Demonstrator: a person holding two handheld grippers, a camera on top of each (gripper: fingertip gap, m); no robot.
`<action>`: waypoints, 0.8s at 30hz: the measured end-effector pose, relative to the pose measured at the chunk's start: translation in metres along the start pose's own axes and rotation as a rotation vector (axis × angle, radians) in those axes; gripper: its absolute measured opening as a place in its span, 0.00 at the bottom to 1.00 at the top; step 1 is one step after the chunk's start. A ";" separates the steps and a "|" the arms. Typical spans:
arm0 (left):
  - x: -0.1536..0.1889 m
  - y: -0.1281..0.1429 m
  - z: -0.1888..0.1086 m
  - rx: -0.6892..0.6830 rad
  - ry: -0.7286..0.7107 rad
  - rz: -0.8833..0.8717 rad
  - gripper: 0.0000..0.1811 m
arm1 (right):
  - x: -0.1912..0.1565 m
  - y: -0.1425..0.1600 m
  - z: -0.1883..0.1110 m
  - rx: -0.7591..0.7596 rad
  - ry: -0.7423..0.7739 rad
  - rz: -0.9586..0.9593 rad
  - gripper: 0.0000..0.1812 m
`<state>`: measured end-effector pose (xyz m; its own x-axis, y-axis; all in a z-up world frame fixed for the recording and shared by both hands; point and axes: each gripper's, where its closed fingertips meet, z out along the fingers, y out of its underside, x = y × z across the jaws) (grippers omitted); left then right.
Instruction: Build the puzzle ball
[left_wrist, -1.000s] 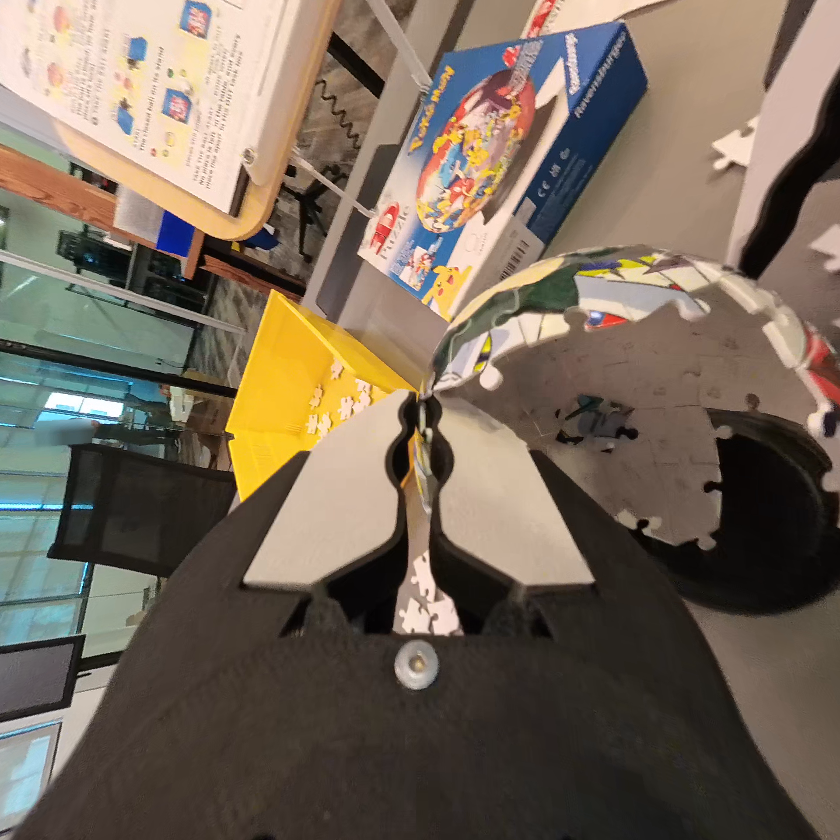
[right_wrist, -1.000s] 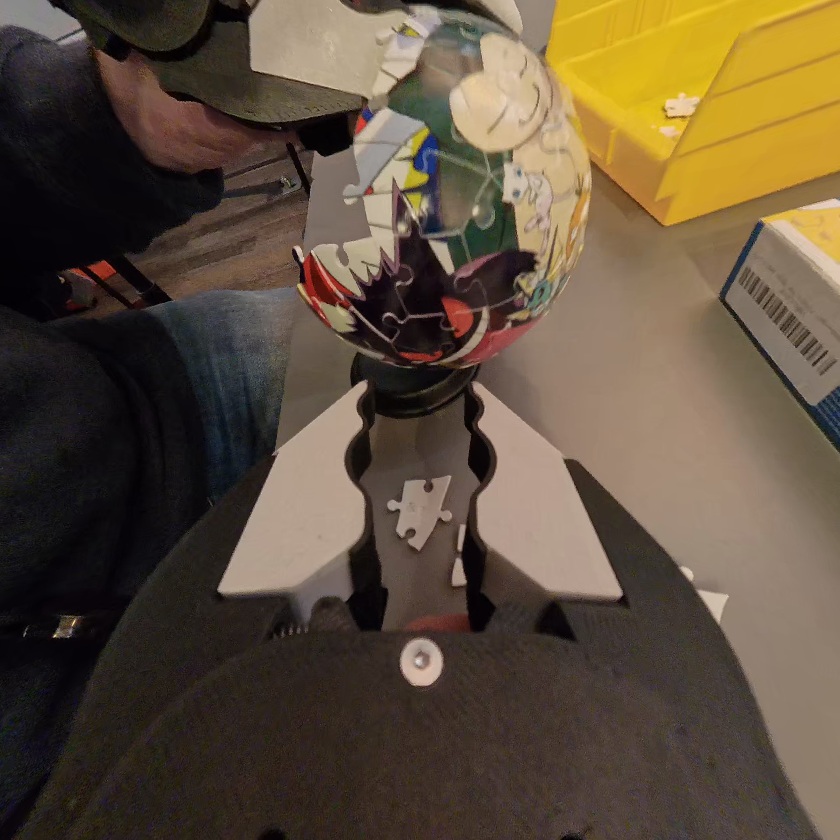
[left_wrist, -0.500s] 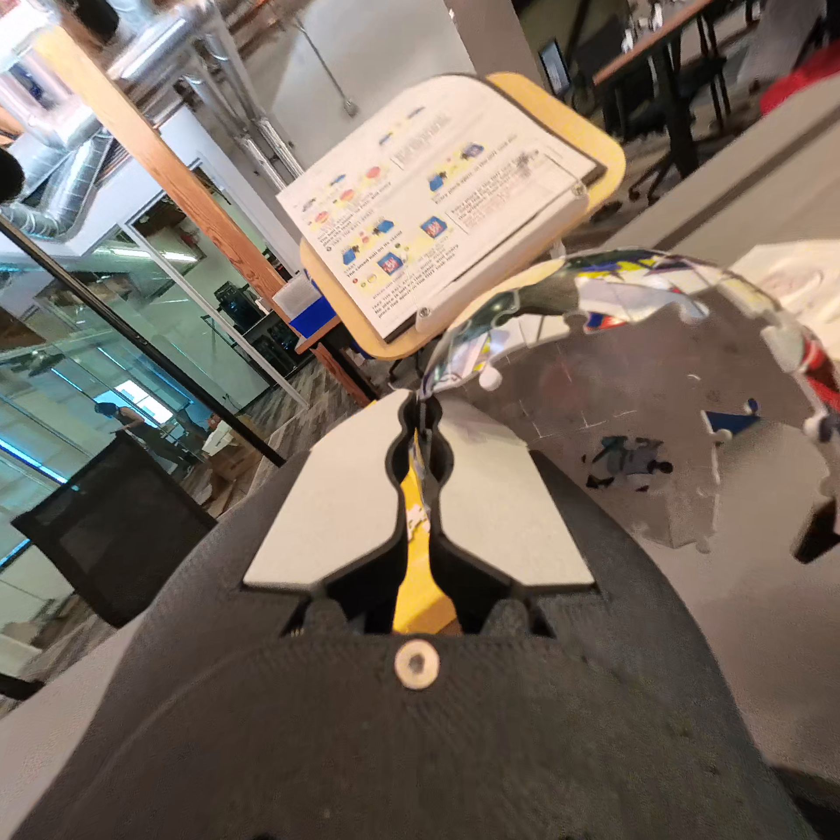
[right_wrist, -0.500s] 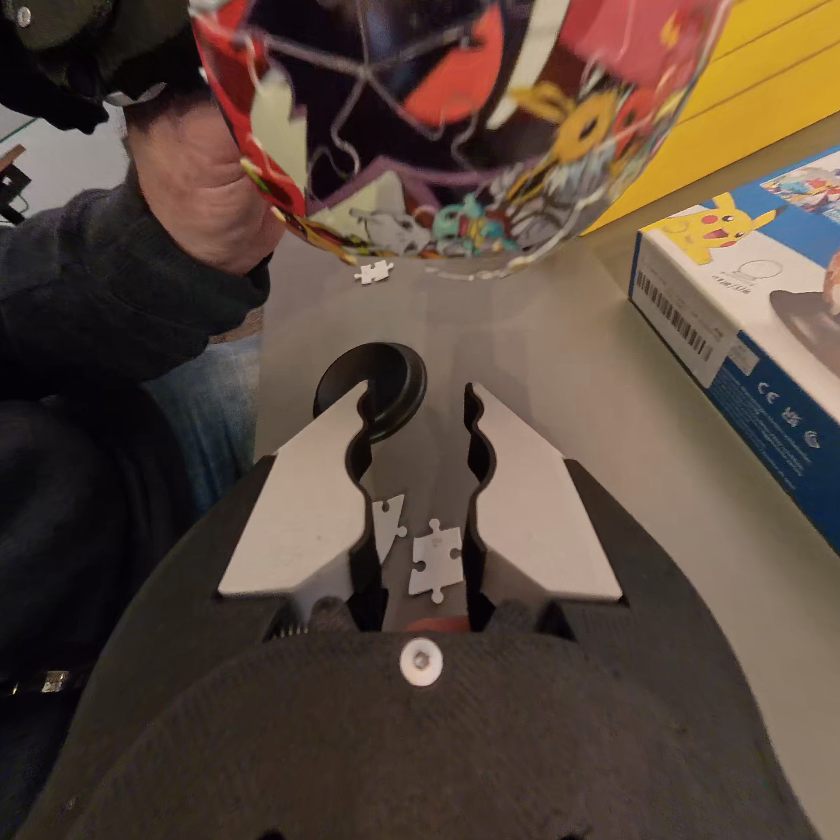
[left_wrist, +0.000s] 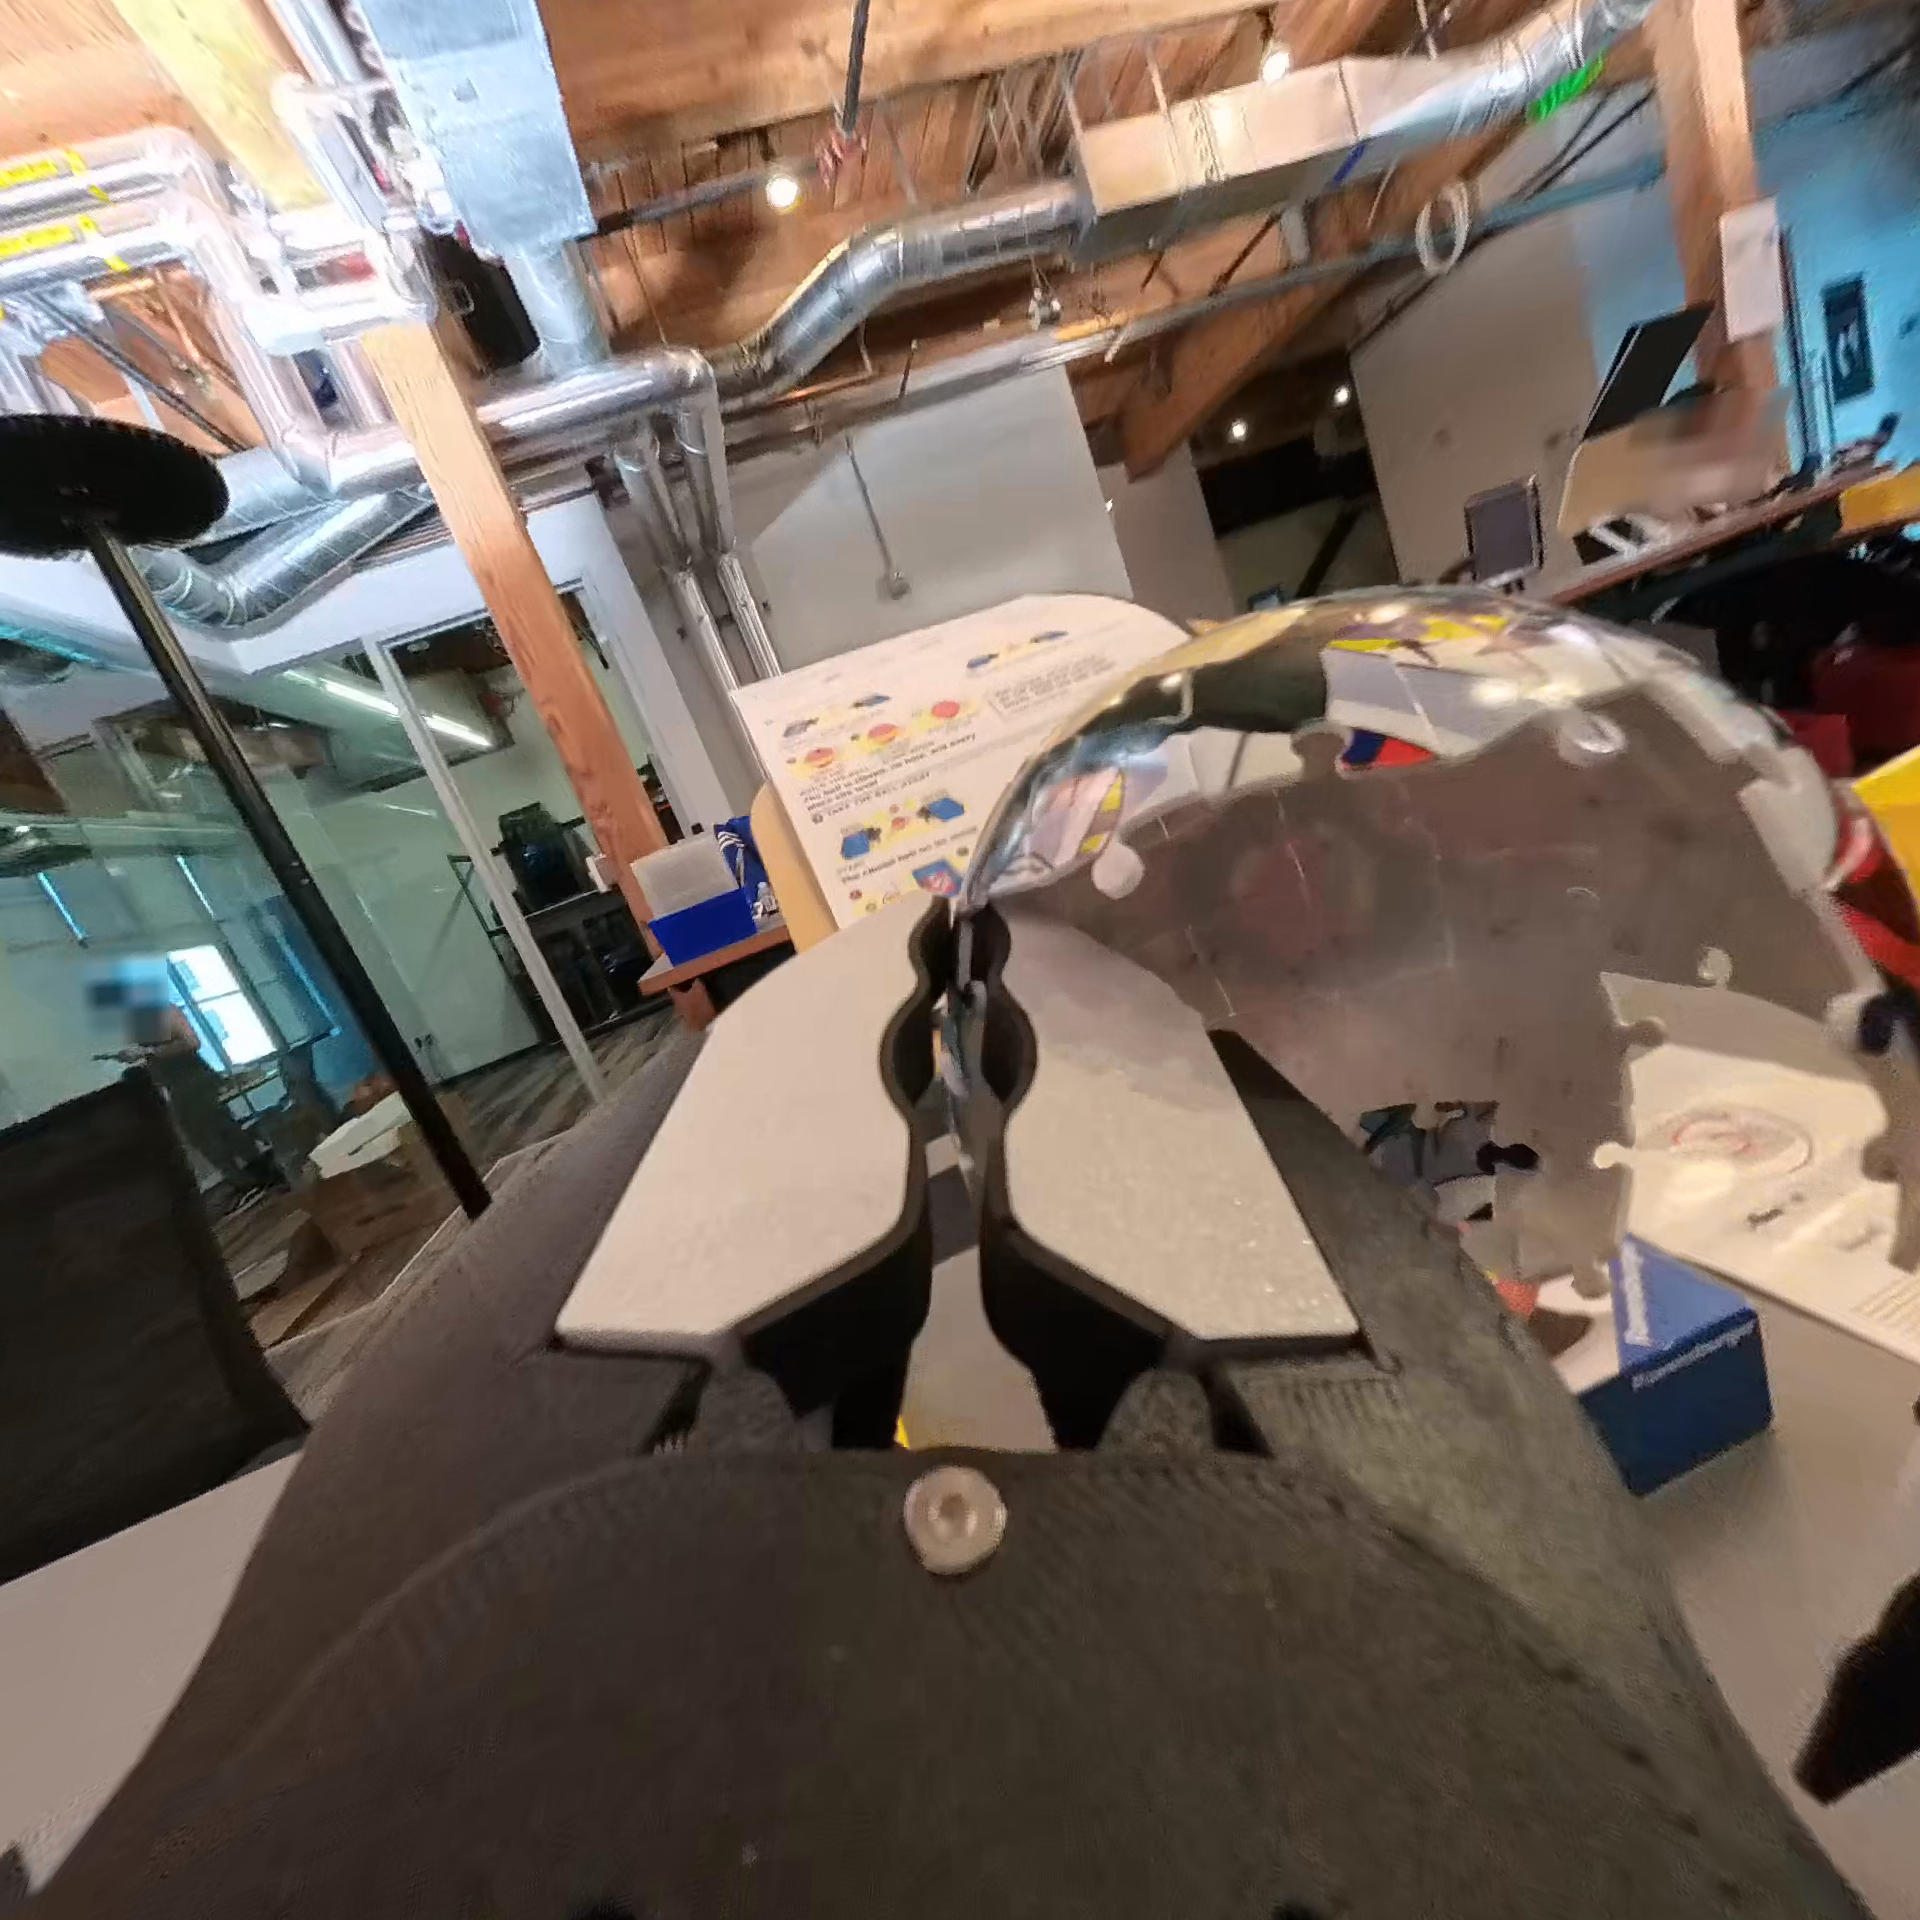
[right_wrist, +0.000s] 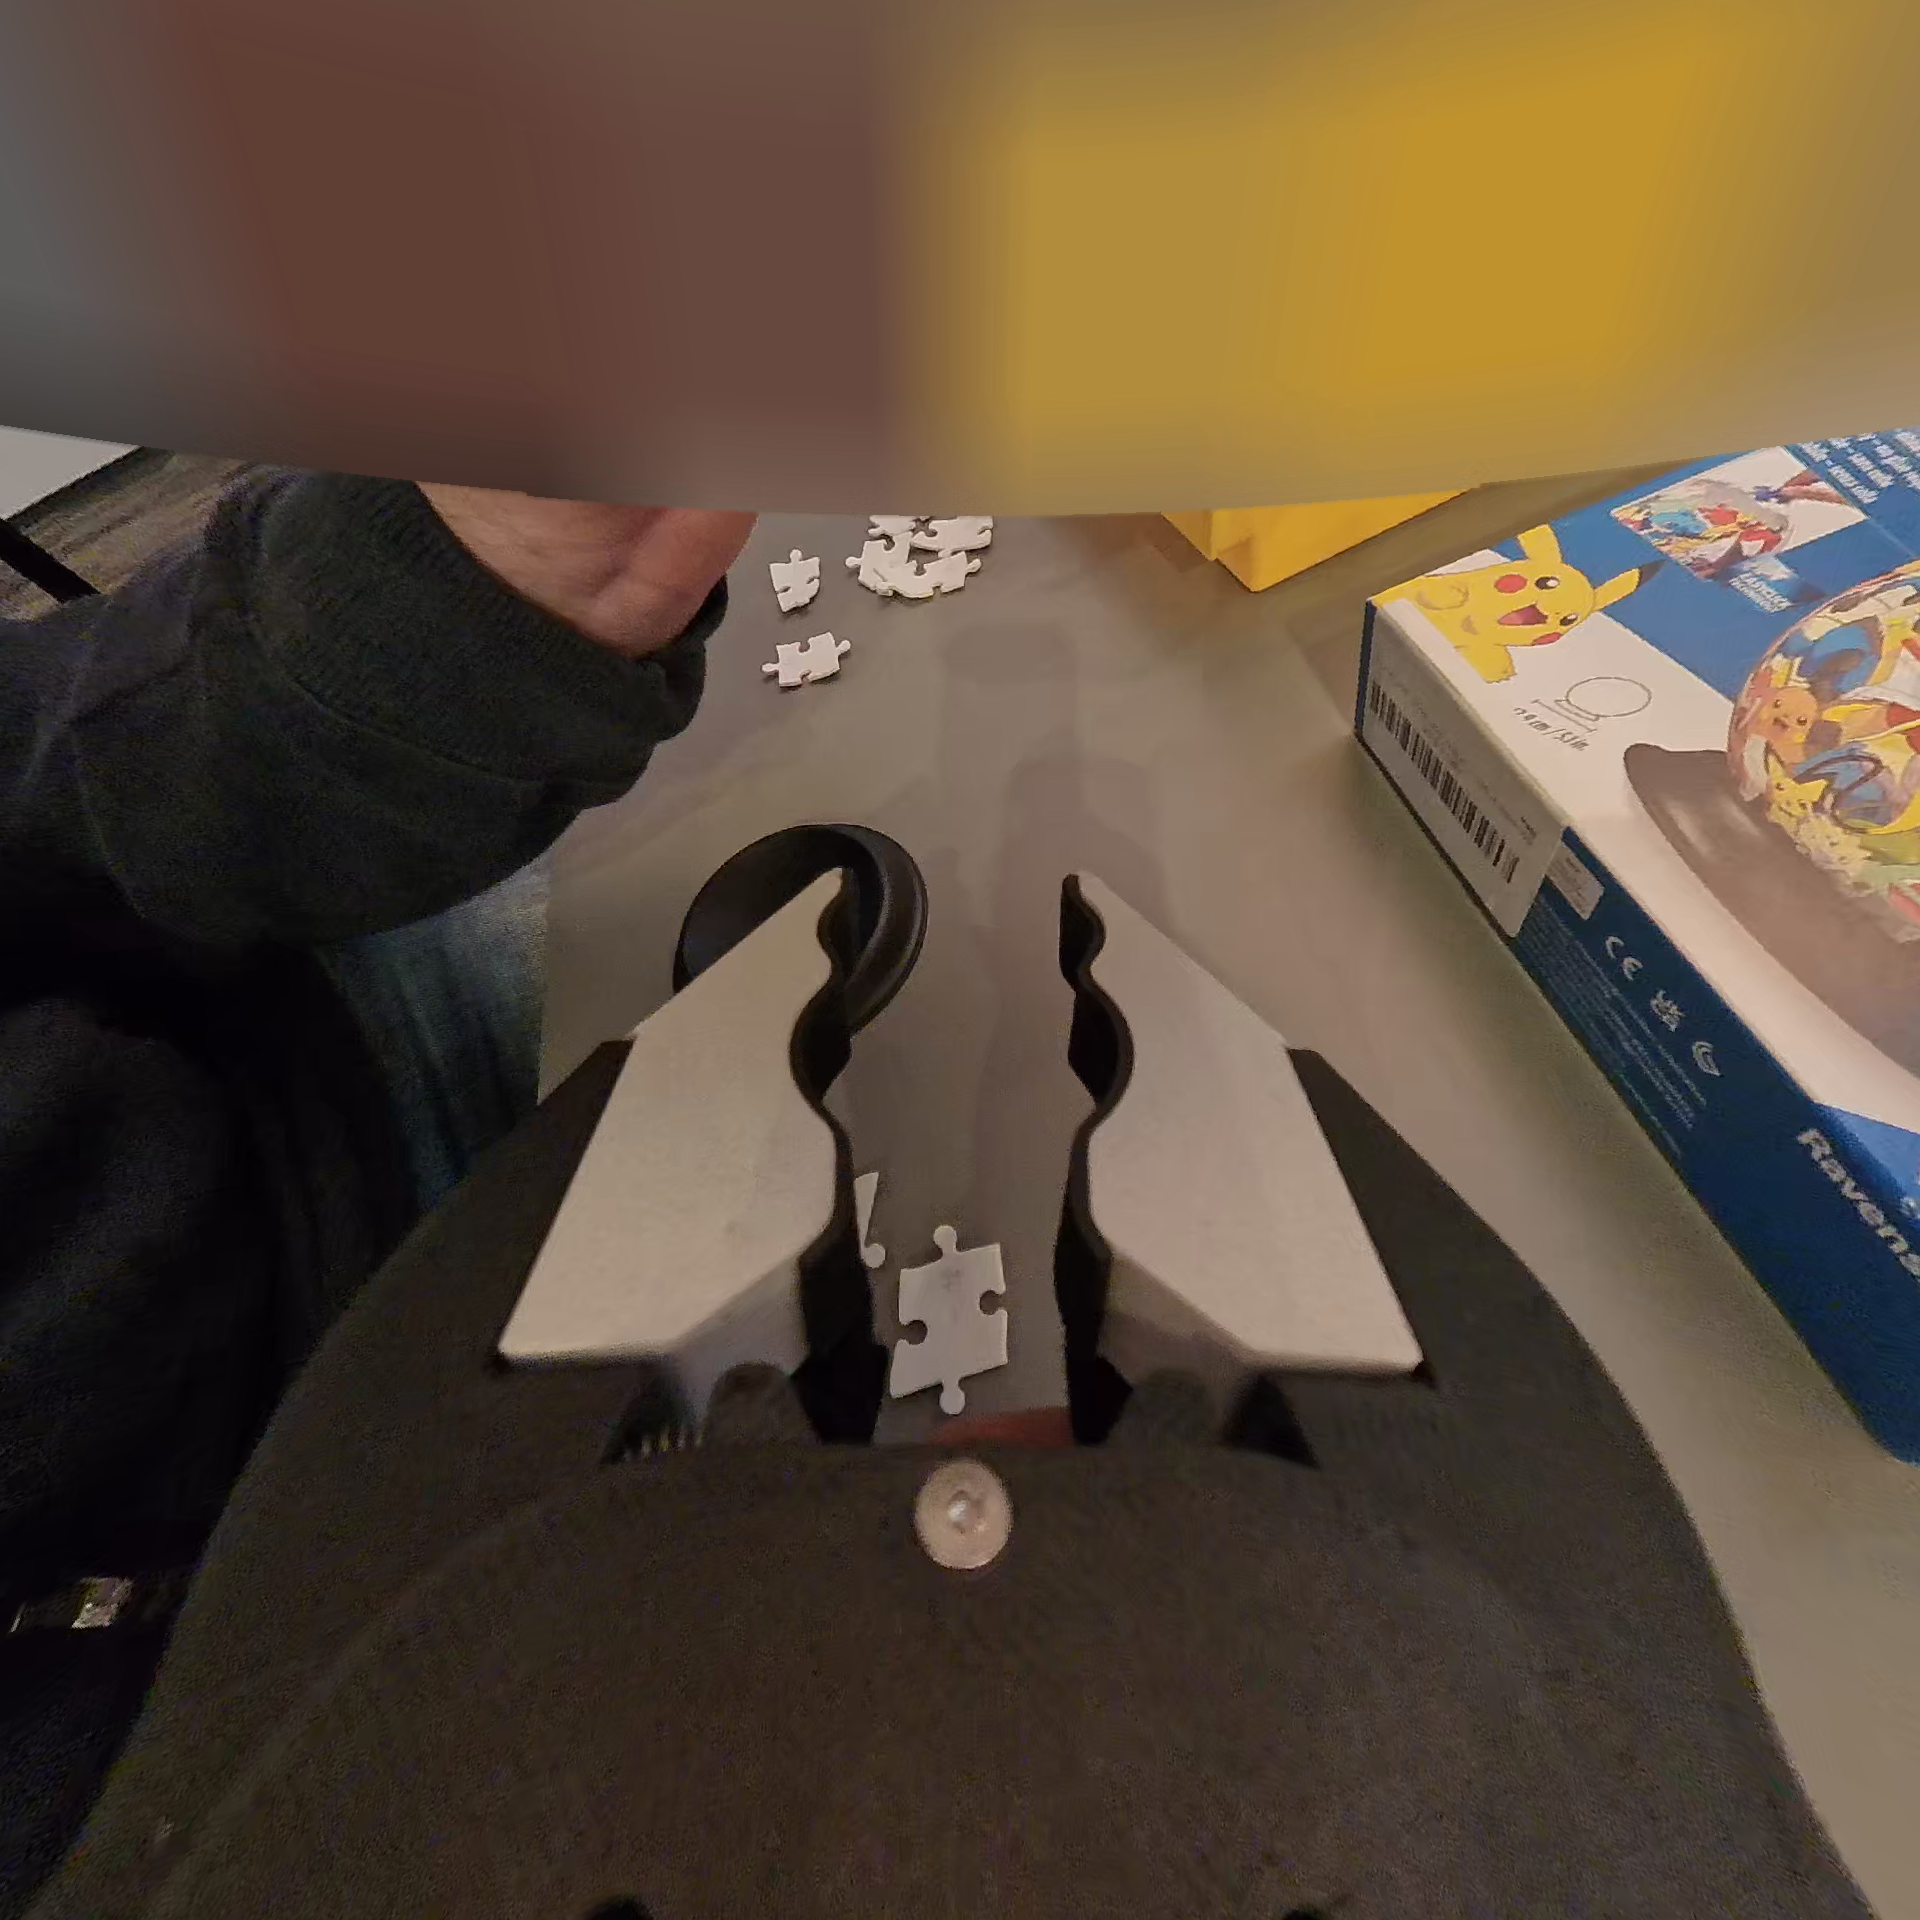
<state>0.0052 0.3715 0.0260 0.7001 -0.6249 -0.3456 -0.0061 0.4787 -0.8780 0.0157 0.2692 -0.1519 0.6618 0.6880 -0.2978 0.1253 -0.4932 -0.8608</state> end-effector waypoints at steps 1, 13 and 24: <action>-0.003 -0.003 0.000 0.010 -0.009 -0.025 0.02 | 0.000 -0.001 0.000 0.002 0.000 -0.001 0.21; -0.012 -0.014 0.013 0.099 -0.002 -0.091 0.02 | 0.007 -0.004 0.000 0.006 0.021 -0.005 0.21; -0.008 0.024 -0.006 -0.107 0.065 -0.088 0.02 | 0.004 -0.016 -0.006 0.046 0.047 -0.033 0.21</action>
<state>-0.0048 0.3838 0.0055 0.6539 -0.7015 -0.2833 -0.0254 0.3538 -0.9350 0.0205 0.2769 -0.1372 0.6918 0.6774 -0.2501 0.1148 -0.4451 -0.8881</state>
